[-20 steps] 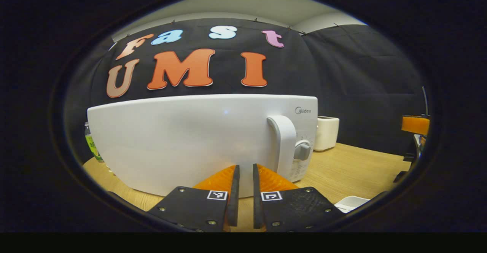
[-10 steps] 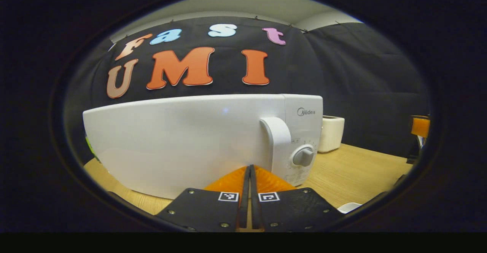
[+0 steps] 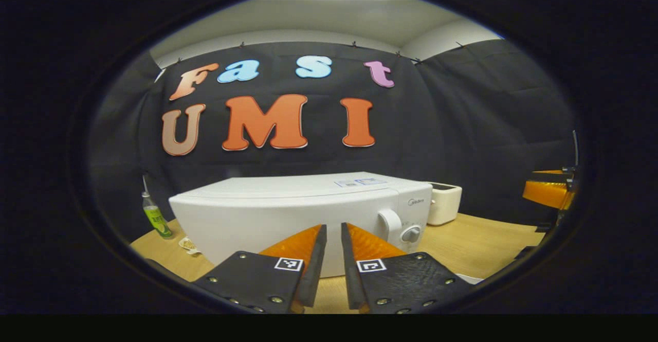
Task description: Open the microwave oven with the left hand, put the food in, and close the microwave oven.
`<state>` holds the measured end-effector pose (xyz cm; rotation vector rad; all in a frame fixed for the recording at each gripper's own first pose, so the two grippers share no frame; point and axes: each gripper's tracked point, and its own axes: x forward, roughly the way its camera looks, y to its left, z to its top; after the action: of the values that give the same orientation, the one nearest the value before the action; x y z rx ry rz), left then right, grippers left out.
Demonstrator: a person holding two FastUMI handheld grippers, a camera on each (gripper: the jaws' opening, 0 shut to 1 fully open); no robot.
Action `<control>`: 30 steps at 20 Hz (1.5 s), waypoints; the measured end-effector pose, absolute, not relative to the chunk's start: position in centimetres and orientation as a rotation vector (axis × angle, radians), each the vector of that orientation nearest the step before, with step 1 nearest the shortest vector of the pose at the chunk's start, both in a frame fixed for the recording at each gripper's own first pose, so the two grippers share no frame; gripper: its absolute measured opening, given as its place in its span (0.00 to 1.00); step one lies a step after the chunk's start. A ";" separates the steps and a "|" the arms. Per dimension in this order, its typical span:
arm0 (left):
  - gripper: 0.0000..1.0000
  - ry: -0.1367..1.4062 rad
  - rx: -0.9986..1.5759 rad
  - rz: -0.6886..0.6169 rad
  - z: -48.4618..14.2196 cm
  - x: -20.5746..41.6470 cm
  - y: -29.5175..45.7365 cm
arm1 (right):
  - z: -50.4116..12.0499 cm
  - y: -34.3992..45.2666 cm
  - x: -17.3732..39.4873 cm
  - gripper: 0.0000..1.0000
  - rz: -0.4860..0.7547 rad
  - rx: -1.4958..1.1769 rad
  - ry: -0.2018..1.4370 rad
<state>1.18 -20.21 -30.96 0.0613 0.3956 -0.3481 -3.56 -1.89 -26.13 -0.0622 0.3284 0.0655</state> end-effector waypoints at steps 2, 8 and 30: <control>0.34 0.369 0.060 -0.324 -27.1 0.9 -17.4 | -24.6 -1.2 -3.2 0.92 0.069 -0.063 0.317; 0.59 0.289 0.095 -0.214 -17.2 -0.4 -7.7 | -19.5 1.8 -1.2 0.92 0.109 -0.069 0.251; 0.83 0.159 0.056 -0.049 -4.2 -3.2 7.0 | -8.5 13.0 -1.2 0.95 0.222 -0.111 0.086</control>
<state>-3.24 6.96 -4.23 0.0557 0.1588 -0.0490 -1.23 12.96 -8.48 -0.1109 0.0863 0.2224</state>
